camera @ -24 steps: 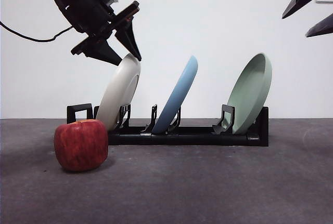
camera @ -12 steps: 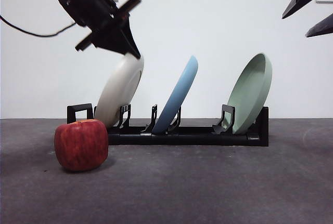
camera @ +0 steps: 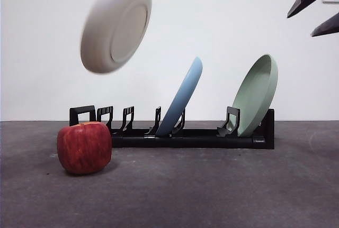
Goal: Take the yellow plate from the plate rack,put the plate on the table,take the apple from the table,put the apple in the plate
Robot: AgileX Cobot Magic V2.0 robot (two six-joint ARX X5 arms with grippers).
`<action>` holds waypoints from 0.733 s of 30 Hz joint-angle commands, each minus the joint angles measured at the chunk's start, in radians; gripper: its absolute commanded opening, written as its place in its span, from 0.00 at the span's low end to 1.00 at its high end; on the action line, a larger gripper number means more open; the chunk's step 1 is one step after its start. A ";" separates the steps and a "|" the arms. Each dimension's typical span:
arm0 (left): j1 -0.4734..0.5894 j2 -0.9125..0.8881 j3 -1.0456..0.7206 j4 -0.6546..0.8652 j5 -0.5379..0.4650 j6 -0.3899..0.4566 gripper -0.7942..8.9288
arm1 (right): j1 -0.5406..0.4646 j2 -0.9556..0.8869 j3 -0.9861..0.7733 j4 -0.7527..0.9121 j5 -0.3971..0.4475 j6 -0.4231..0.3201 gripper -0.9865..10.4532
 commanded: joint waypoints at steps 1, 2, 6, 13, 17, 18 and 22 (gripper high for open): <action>-0.059 -0.064 -0.003 -0.072 0.001 0.076 0.07 | 0.000 0.001 0.027 0.007 0.001 -0.008 0.33; -0.086 -0.085 -0.003 -0.103 -0.005 0.092 0.07 | 0.000 0.002 0.037 0.007 0.001 -0.008 0.33; -0.223 -0.126 -0.003 -0.177 -0.146 0.097 0.07 | 0.000 0.001 0.080 0.006 0.001 -0.008 0.33; -0.526 -0.087 -0.028 -0.184 -0.451 0.070 0.07 | 0.000 0.001 0.181 -0.012 0.001 -0.008 0.33; -0.649 -0.035 -0.095 -0.090 -0.530 0.038 0.07 | 0.000 0.001 0.246 -0.068 0.001 -0.009 0.33; -0.667 -0.020 -0.114 -0.063 -0.542 0.038 0.07 | 0.000 0.001 0.259 -0.082 0.001 -0.009 0.33; -0.720 0.064 -0.189 0.033 -0.558 0.039 0.07 | 0.000 0.001 0.305 -0.121 0.001 -0.010 0.33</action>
